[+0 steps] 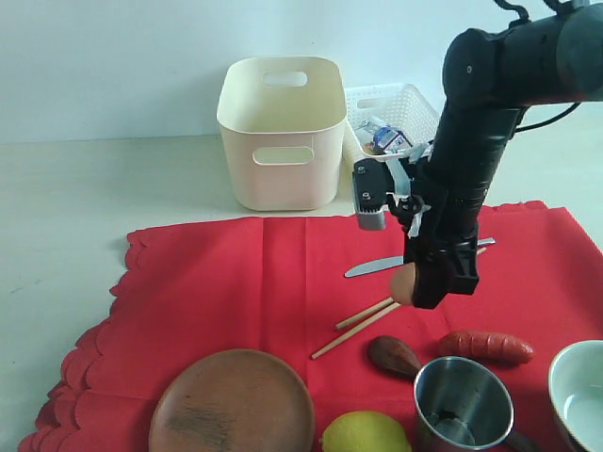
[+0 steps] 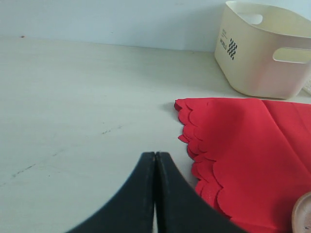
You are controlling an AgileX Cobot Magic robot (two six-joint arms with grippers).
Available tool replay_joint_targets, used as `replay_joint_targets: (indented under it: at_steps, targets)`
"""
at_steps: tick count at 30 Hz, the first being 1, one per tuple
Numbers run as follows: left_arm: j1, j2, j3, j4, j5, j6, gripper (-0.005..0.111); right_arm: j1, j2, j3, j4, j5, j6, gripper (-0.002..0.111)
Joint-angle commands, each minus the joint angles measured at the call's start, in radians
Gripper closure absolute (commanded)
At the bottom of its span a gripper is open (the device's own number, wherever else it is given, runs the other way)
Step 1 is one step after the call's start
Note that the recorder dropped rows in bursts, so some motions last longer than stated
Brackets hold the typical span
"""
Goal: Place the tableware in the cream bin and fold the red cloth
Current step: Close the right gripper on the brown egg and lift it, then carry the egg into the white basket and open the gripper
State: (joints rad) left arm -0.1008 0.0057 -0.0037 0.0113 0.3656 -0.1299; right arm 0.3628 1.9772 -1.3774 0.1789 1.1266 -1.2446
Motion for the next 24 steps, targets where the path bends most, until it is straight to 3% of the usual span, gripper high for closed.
replay_joint_targets:
  at_steps: [1, 13, 24]
  targets:
    - [0.003, -0.006, 0.004, 0.002, -0.008, -0.002, 0.107, 0.003, -0.045, -0.004, 0.006, -0.035, 0.037, 0.108]
    - [0.003, -0.006, 0.004, 0.002, -0.008, -0.002, 0.107, -0.011, -0.057, -0.13, 0.002, -0.455, 0.363, 0.108]
    - [0.003, -0.006, 0.004, 0.002, -0.008, -0.002, 0.107, -0.159, 0.006, -0.261, 0.028, -0.569, 0.711, 0.108]
